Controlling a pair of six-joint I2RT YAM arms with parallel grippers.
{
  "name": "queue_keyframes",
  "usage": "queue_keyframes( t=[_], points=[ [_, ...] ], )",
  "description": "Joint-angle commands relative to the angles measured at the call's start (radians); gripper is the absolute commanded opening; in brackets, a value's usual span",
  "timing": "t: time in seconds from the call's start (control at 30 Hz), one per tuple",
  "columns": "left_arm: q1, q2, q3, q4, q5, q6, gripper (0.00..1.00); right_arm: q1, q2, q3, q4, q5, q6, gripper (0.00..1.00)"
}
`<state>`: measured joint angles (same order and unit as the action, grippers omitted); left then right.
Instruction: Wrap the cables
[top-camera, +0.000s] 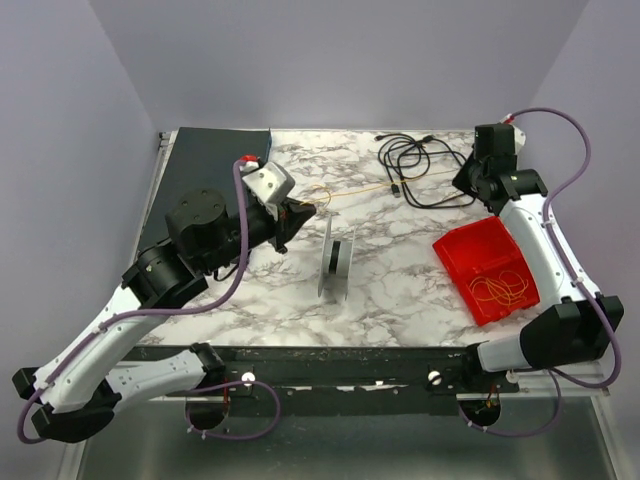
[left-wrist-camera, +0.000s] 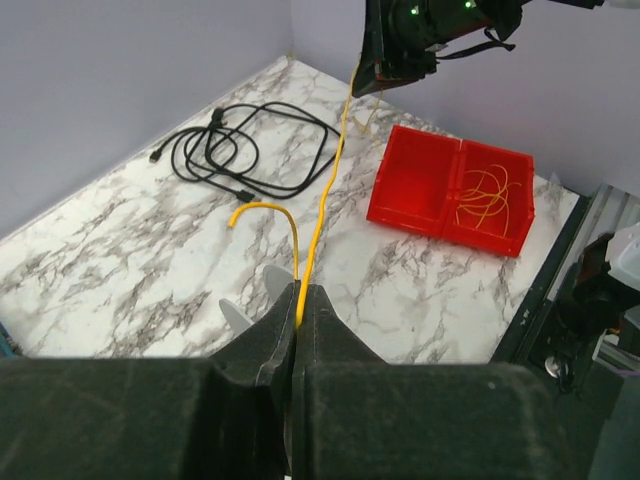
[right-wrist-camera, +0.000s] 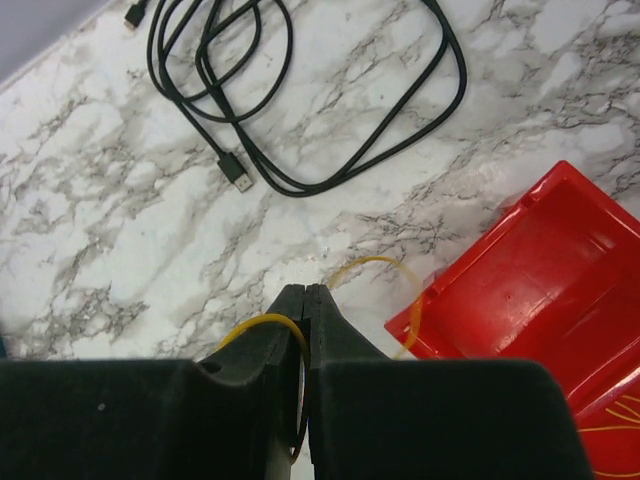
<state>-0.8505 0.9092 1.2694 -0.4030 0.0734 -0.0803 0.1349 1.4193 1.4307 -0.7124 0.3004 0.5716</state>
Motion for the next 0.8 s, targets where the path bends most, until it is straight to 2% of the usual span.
queue_keyframes(
  t=[0.0,0.2,0.5,0.57,0.67,0.77],
  points=[
    [-0.005,0.073,0.175,-0.189,-0.011,0.007,0.0,-0.02,-0.08,-0.058,0.097,-0.07,0.008,0.15],
    [-0.061,0.25,0.321,-0.263,-0.001,0.048,0.0,-0.02,-0.189,-0.178,0.125,-0.164,0.009,0.32],
    [-0.11,0.51,0.568,-0.4,-0.041,0.03,0.0,-0.02,-0.395,-0.389,0.197,-0.412,0.013,0.76],
    [-0.12,0.563,0.631,-0.434,-0.049,0.031,0.0,-0.02,-0.418,-0.408,0.182,-0.412,0.014,0.79],
    [-0.135,0.633,0.711,-0.477,-0.065,0.036,0.0,-0.021,-0.431,-0.412,0.144,-0.422,0.012,0.8],
    [-0.137,0.67,0.74,-0.492,-0.066,0.033,0.0,-0.02,-0.516,-0.459,0.249,-0.508,0.015,0.81]
  ],
)
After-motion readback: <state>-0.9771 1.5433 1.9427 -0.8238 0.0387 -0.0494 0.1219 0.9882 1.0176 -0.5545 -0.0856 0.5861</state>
